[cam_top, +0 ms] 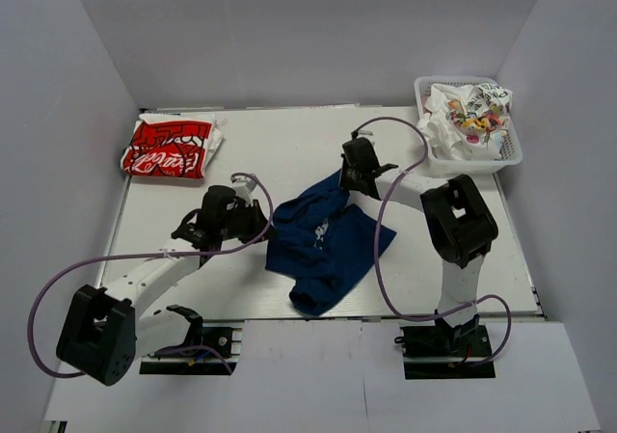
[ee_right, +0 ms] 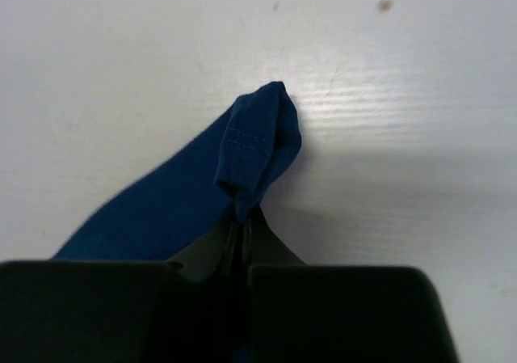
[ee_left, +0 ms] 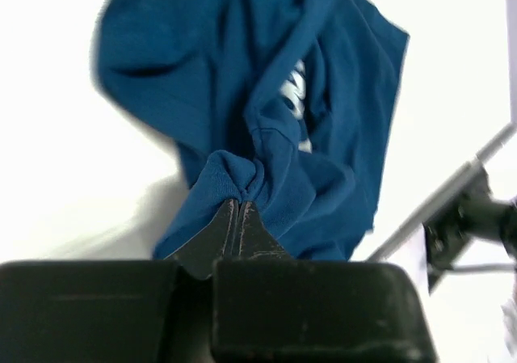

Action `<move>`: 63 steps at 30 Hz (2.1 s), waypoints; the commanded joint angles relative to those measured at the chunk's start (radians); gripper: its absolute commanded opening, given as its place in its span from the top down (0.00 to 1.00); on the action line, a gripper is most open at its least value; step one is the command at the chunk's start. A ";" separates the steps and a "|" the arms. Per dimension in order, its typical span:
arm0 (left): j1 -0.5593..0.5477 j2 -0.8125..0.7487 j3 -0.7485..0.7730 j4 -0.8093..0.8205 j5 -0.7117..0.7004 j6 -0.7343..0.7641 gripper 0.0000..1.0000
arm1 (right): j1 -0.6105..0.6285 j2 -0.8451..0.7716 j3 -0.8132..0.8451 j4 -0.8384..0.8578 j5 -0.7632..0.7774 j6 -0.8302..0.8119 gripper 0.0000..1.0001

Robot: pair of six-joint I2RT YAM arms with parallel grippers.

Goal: Fold and stack the t-shirts

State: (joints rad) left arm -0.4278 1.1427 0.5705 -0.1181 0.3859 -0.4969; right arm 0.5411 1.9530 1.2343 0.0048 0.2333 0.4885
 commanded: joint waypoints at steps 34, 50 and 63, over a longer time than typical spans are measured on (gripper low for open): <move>0.015 -0.494 1.058 -0.178 -0.312 0.308 1.00 | -0.004 -1.083 0.568 -0.029 0.166 -0.482 1.00; 0.026 0.040 0.774 -0.109 -0.543 0.203 1.00 | -0.013 -0.706 0.187 -0.055 0.482 -0.417 1.00; 0.026 -0.058 0.309 -0.054 -0.552 0.028 0.90 | 0.031 -0.352 0.109 -0.020 -0.349 -0.344 1.00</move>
State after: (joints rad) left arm -0.4030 1.1965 0.9127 -0.2096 -0.1333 -0.4149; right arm 0.5411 1.5764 1.2636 -0.1257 0.1497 0.1253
